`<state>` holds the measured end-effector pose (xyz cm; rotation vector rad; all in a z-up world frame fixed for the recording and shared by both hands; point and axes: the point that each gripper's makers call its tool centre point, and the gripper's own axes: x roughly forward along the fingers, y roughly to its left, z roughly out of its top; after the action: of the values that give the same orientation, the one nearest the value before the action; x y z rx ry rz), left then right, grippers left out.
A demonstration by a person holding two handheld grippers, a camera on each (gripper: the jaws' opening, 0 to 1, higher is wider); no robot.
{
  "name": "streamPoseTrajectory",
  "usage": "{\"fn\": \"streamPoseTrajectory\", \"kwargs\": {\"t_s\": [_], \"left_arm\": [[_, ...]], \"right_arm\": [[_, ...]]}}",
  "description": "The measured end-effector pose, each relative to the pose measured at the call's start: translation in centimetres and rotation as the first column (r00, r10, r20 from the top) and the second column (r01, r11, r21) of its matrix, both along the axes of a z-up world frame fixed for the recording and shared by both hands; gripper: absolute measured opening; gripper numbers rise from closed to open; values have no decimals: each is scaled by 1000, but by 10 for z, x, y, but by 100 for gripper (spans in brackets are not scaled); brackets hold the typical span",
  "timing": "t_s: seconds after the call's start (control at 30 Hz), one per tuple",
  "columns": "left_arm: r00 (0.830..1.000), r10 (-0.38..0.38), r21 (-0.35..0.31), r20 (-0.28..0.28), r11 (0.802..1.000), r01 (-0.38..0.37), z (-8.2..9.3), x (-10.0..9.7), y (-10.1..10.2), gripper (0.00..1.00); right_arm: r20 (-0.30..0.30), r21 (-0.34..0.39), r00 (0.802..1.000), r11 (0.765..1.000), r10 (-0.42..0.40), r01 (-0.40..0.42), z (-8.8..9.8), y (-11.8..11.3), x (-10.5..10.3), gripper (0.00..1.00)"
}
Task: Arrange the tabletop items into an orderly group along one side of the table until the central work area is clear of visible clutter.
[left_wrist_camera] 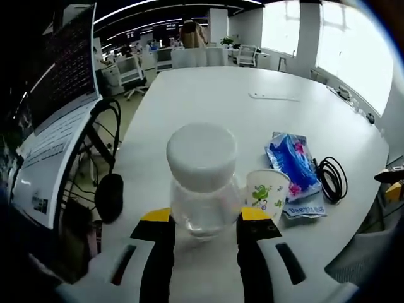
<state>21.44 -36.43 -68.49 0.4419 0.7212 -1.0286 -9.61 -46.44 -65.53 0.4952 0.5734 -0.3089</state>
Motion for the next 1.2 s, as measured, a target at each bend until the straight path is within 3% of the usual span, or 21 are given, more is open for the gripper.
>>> {"fn": "streamPoseTrajectory", "kwargs": {"t_s": [0.6, 1.2], "left_arm": [[999, 44, -19, -11, 999, -44, -1, 3, -4, 37], [996, 85, -36, -27, 996, -86, -2, 12, -25, 37]], "right_arm": [[6, -4, 1000, 1000, -27, 27, 3, -6, -8, 47], [15, -8, 997, 997, -82, 82, 4, -20, -21, 47]]}}
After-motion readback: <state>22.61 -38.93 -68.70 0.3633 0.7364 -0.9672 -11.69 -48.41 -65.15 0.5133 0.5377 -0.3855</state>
